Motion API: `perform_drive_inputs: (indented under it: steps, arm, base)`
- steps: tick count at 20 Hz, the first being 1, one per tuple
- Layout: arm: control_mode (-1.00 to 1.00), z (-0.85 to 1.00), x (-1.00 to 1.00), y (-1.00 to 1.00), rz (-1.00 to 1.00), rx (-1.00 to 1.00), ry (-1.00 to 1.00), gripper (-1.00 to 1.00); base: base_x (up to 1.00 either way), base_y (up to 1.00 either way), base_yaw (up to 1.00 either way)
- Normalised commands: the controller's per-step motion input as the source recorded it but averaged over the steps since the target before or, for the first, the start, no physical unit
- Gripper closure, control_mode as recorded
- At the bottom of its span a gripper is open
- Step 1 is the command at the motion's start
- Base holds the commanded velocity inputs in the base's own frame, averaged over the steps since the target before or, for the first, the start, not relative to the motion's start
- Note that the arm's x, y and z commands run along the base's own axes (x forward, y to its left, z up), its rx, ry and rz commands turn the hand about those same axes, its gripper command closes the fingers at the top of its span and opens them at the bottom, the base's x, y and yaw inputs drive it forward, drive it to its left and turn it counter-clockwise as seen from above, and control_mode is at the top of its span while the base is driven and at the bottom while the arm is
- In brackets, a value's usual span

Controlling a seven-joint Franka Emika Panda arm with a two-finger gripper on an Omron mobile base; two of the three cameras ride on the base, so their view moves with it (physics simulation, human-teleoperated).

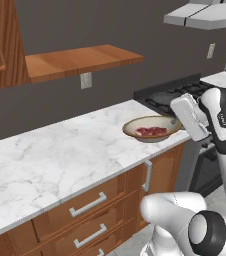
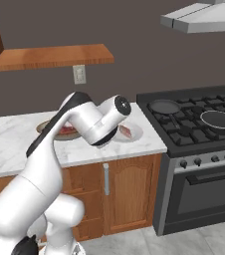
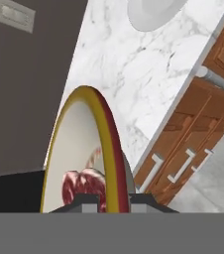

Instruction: Place one of the steaks on the plate and the other in the bowl. Then place the bowl in the fridge.

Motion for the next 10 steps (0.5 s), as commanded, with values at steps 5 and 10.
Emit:
perform_drive_inputs:
  steps: [5, 10]
  arm:
    - [-1.00, -0.06, -0.21, -0.12, 0.00, 0.00, -0.24, 1.00]
    - [-1.00, -0.21, 0.00, 0.00, 0.00, 0.06, -0.09, 1.00]
  base:
    - [0.00, 0.00, 0.00]
    - [0.00, 0.00, 0.00]
